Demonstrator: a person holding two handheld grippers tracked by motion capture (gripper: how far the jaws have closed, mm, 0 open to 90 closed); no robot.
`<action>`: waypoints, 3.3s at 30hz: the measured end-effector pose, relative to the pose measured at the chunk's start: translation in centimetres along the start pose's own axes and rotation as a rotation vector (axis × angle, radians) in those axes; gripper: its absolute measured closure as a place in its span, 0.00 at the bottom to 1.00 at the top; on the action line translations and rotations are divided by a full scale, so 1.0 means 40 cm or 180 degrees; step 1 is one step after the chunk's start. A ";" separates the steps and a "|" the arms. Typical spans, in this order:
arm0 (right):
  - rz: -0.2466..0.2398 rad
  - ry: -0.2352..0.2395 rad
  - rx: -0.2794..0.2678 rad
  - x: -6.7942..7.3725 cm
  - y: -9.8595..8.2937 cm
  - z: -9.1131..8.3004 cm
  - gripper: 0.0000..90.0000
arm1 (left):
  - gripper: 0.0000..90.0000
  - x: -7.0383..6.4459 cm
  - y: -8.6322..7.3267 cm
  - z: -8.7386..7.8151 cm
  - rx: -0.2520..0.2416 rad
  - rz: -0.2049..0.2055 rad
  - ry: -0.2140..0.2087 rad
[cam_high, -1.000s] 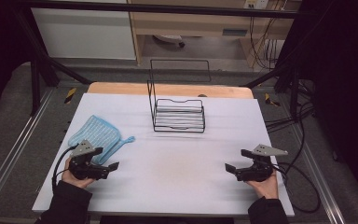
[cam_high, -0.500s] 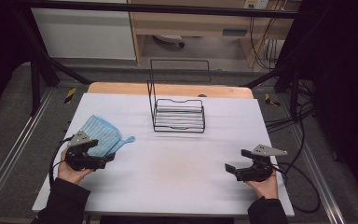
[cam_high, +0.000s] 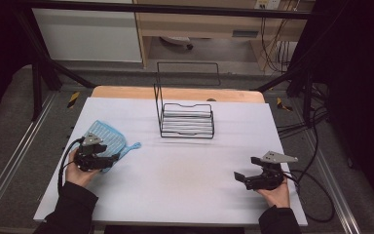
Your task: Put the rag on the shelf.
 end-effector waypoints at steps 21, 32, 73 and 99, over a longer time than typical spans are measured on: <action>-0.0006 -0.0032 0.0035 -0.003 -0.003 0.003 0.01 | 0.55 0.007 -0.039 0.068 0.0275 0.0231 0.0446; -0.0007 -0.0028 0.0049 -0.002 -0.004 0.004 0.01 | 0.77 0.028 -0.037 0.062 0.0224 0.0047 0.0381; 0.0008 -0.0003 0.0034 -0.002 -0.002 0.002 0.02 | 0.94 -0.047 -0.005 0.005 -0.0157 -0.0070 -0.0227; -0.0001 -0.0003 0.0046 -0.001 -0.003 0.003 0.02 | 0.94 -0.225 0.016 0.007 -0.0145 0.0258 -0.0580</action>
Point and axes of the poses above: each handheld gripper's, and its own axes: z roughly forward along the jaws, y roughly out of its top, x roughly to its left, the point moved 9 cm from there along z, roughly forward along the jaws, and after that the axes turned 13 degrees about x, right-handed, at the moved point
